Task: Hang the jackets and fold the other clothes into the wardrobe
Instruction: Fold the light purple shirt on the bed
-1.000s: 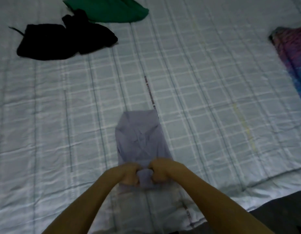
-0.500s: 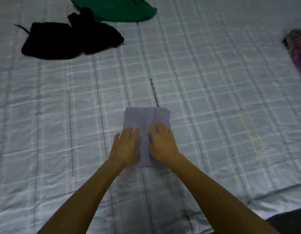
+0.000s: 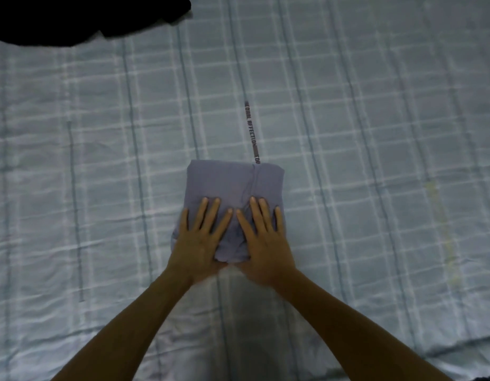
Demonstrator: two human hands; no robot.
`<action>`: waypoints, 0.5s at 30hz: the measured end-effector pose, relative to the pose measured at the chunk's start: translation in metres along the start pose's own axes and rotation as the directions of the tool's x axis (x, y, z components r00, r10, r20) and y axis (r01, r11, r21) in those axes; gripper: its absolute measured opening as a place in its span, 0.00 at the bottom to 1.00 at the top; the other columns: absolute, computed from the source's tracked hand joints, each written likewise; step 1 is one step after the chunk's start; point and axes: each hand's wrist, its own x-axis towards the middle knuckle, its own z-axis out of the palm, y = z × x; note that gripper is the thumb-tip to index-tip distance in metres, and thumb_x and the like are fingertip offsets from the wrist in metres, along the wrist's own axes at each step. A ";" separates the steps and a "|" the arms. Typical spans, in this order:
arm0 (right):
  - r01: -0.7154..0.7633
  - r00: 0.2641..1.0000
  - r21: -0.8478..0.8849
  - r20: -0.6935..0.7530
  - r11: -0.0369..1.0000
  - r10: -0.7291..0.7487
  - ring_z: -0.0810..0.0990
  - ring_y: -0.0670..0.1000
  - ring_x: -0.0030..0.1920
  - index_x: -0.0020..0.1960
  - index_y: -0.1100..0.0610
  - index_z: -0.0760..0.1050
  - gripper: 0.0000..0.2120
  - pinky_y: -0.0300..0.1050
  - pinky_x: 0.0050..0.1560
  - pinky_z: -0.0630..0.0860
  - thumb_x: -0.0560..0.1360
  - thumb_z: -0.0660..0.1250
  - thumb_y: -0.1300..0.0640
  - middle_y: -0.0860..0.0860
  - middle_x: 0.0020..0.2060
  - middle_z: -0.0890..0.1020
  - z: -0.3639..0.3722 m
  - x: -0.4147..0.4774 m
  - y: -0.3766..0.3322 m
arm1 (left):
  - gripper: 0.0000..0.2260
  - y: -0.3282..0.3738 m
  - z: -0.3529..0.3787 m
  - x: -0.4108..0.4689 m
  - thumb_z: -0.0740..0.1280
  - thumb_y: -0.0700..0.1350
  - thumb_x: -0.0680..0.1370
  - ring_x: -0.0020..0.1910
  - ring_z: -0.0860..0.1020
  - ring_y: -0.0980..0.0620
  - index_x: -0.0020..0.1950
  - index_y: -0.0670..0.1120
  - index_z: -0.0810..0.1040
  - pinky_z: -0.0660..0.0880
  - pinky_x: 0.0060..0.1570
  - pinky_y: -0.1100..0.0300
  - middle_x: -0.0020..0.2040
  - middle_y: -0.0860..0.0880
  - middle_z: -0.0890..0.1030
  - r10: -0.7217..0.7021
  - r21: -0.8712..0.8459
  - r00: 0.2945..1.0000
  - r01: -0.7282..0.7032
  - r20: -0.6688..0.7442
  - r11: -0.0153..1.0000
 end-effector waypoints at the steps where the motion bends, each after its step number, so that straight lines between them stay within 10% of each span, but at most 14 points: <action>1: 0.004 1.000 -0.004 -0.030 1.000 -0.004 0.47 0.61 0.76 0.77 0.56 0.55 0.45 0.64 0.73 0.44 0.69 0.64 0.34 0.62 0.76 0.51 -0.003 0.008 0.003 | 0.40 -0.001 -0.004 0.005 0.59 0.68 0.70 0.74 0.55 0.36 0.75 0.46 0.59 0.53 0.65 0.33 0.75 0.38 0.57 -0.015 -0.005 0.999 0.015 -0.036 1.000; 10: -0.036 0.996 -0.040 -0.080 0.999 0.033 0.64 0.62 0.71 0.75 0.58 0.54 0.43 0.59 0.70 0.58 0.68 0.73 0.51 0.63 0.72 0.63 0.004 0.053 0.011 | 0.45 -0.003 -0.002 0.049 0.72 0.52 0.72 0.74 0.55 0.36 0.78 0.44 0.46 0.62 0.66 0.34 0.75 0.35 0.54 -0.107 -0.018 0.992 0.106 -0.072 0.994; 15: -0.025 0.996 -0.013 -0.086 1.000 0.024 0.76 0.63 0.61 0.71 0.62 0.61 0.40 0.59 0.58 0.75 0.65 0.75 0.56 0.64 0.64 0.74 -0.004 0.066 0.010 | 0.48 0.003 -0.012 0.063 0.80 0.46 0.61 0.64 0.71 0.33 0.72 0.38 0.57 0.74 0.55 0.38 0.68 0.32 0.69 -0.170 0.010 0.985 0.170 -0.013 0.985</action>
